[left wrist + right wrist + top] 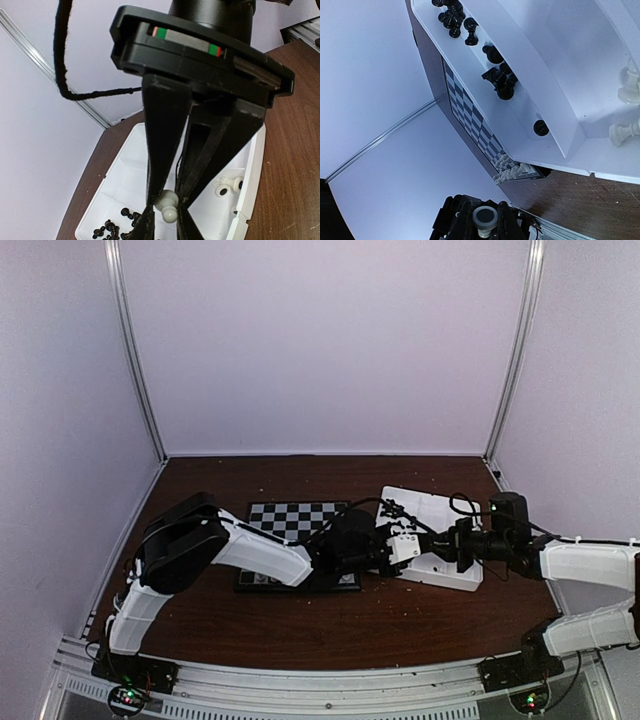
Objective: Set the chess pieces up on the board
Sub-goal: Place the chess piece on the chessboard.
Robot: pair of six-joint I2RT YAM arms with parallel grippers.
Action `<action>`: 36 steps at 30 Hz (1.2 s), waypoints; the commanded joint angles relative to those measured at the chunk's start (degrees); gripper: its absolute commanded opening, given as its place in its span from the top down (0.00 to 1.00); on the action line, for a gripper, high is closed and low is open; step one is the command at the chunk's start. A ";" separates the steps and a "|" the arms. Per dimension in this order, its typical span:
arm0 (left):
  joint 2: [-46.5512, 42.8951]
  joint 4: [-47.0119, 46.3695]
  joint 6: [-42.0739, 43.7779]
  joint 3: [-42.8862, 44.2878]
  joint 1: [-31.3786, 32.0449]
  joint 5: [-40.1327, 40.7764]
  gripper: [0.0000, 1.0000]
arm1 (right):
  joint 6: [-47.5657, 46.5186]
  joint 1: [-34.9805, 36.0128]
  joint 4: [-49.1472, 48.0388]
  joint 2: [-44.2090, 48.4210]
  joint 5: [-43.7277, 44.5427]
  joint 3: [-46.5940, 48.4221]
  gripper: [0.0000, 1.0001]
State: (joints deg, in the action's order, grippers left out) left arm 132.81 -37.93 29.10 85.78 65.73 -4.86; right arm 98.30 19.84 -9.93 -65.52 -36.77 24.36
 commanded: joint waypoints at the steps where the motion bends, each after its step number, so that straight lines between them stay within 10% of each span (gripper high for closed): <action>1: 0.79 -4.53 0.68 1.15 0.25 -1.11 0.83 | 2.61 -0.24 -3.17 0.29 0.36 -1.66 0.85; 30: 0.87 -3.64 1.48 1.50 0.70 -0.70 1.00 | 5.17 -0.23 -6.25 0.71 1.16 -3.30 0.81; 36: 0.00 -3.71 1.25 0.88 0.78 -0.24 1.00 | 2.64 -0.47 -6.70 2.26 1.73 -2.85 0.22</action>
State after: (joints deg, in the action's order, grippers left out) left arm 132.88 -38.13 30.33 85.78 66.08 -5.21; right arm 103.18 19.84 -14.92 -65.25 -36.07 21.67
